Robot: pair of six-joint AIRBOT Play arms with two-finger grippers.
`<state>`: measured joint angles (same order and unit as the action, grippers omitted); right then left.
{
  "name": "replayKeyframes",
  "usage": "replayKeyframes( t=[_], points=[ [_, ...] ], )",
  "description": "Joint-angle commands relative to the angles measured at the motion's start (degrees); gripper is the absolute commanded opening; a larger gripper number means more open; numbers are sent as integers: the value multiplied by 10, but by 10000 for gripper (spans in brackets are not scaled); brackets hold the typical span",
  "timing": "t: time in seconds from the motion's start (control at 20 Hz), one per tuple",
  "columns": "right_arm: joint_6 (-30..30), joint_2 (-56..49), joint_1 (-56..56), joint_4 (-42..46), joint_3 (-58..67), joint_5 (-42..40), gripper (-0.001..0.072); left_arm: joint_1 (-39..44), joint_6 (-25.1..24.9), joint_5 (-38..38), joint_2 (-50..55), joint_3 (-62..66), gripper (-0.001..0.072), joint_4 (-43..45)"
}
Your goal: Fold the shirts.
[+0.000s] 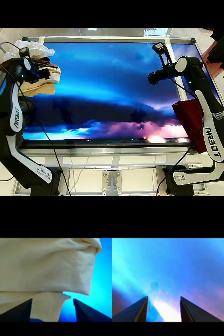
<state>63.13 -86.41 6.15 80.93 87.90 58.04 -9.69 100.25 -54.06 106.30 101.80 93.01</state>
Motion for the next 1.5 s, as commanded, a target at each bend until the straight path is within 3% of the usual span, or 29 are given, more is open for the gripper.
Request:
replayKeyframes(
  t=[0.0, 0.15, 0.35, 0.4, 0.5, 0.6, 0.9, 1.15, 1.45],
  points=[
    [0, 0, 0, -2, 0, 6, 442, -6, 11, 66, 48, 5, 600, -83],
    [0, 0, 1, -2, 0, 6, 442, -9, 13, 70, 93, 46, 600, -124],
    [1, 0, 1, -8, 0, 12, 442, -13, 43, 93, 114, 77, 597, -109],
    [1, 0, 1, -15, 0, 19, 442, -14, 54, 95, 114, 77, 562, -103],
    [1, 0, 1, -20, 0, 18, 442, -17, 54, 94, 114, 76, 381, -94],
    [1, 0, 1, -21, 0, 18, 442, -17, 50, 96, 114, 76, 5, -85],
    [1, 0, 1, -21, 0, 18, 442, -17, 40, 57, 115, 90, 6, -103],
    [1, 0, 1, -25, 0, 10, 442, -4, -128, -52, 98, 169, 5, -219],
    [8, 0, 0, -13, 0, 46, 441, 93, -189, -212, 9, 168, 6, -232]
  ],
)
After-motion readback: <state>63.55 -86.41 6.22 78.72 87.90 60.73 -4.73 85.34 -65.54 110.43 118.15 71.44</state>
